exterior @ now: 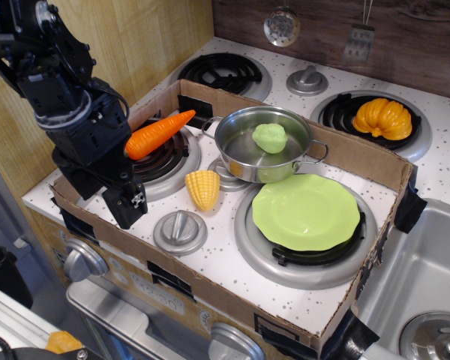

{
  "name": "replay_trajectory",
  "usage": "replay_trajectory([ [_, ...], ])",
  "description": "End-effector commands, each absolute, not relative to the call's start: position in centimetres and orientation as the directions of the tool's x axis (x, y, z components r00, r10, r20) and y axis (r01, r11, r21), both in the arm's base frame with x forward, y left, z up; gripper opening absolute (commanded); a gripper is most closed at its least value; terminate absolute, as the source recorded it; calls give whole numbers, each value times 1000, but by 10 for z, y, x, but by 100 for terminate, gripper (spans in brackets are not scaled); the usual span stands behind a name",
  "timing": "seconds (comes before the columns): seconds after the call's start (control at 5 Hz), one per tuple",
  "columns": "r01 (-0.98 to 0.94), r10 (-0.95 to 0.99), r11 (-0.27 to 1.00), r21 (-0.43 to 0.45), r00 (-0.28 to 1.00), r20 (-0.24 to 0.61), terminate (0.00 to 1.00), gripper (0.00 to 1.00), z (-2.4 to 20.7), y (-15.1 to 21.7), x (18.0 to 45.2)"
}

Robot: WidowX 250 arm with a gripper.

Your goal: Take broccoli out of pan

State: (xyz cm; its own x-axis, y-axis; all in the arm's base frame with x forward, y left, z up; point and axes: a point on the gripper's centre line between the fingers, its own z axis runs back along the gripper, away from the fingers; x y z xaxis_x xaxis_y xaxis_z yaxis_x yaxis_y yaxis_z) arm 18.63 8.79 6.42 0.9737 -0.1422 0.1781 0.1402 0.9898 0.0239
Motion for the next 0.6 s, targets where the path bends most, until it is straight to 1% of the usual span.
replay_trajectory([
  [0.0, 140, -142, 990, 24, 974, 178, 0, 100, 64, 88, 186],
  [0.2, 118, -125, 991, 56, 980, 155, 0, 100, 83, 83, 203],
  [0.4, 108, -120, 991, 84, 980, 158, 0, 100, 100, 70, 219],
])
